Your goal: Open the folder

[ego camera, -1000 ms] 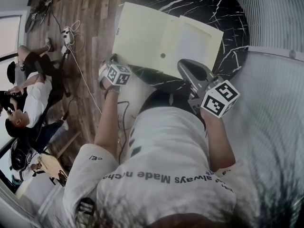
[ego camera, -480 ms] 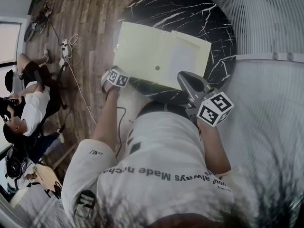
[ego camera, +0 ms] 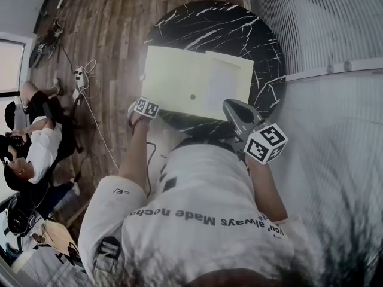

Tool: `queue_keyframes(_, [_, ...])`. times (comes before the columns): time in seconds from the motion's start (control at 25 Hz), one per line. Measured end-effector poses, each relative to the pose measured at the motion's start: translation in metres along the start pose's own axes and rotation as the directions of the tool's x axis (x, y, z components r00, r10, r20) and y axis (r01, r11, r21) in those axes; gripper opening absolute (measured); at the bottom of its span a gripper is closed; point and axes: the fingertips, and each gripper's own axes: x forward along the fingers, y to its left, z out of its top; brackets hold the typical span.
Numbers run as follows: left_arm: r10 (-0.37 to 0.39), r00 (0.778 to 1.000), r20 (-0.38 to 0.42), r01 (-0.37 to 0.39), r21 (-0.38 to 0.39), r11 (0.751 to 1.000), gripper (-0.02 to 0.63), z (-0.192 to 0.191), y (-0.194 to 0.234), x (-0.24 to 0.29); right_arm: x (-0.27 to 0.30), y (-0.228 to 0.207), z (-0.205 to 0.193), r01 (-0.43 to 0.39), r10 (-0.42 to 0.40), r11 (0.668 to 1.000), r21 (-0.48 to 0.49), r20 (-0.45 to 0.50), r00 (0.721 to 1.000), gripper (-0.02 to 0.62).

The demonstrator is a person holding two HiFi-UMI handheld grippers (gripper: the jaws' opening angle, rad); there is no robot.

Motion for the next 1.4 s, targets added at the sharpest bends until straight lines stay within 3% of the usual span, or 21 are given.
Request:
queue_keyframes(0.16, [0.019,0.997,0.069,-0.014,-0.070,0.997,0.002,0.010,0.010,-0.025,-0.010,-0.006,0.002,0.064,-0.064,0.997,-0.042,0.009,0.998,0.002])
queue_keyframes(0.44, [0.065,0.975,0.214,-0.044,-0.101,0.994,0.002,0.045,0.010,-0.089,-0.028,-0.017,0.004,0.153,-0.152,0.982,-0.112,0.020,0.988,0.002])
queue_keyframes(0.6, [0.059,0.945,0.321,-0.030,-0.096,0.995,0.002,0.076,-0.001,-0.137,-0.036,-0.018,0.007,0.201,-0.198,0.967,-0.156,0.034,0.980,0.002])
queue_keyframes(0.72, [0.040,0.910,0.412,0.001,-0.099,0.995,0.002,0.100,-0.014,-0.176,-0.046,-0.018,0.012,0.243,-0.237,0.949,-0.203,0.052,0.970,0.002])
queue_keyframes(0.92, [-0.007,0.828,0.561,0.064,-0.083,0.995,0.002,0.139,-0.044,-0.244,-0.062,-0.015,0.022,0.283,-0.270,0.927,-0.247,0.084,0.959,0.002])
queue_keyframes(1.08, [-0.058,0.740,0.671,0.132,-0.060,0.989,0.002,0.167,-0.072,-0.301,-0.075,-0.011,0.034,0.306,-0.286,0.913,-0.270,0.112,0.952,0.002])
queue_keyframes(1.24, [-0.101,0.632,0.768,0.211,-0.045,0.976,0.002,0.194,-0.093,-0.357,-0.087,-0.005,0.046,0.334,-0.303,0.891,-0.309,0.145,0.942,0.002])
queue_keyframes(1.4, [-0.144,0.498,0.855,0.300,-0.014,0.954,0.002,0.214,-0.106,-0.408,-0.096,0.006,0.057,0.360,-0.316,0.862,-0.356,0.177,0.932,0.002])
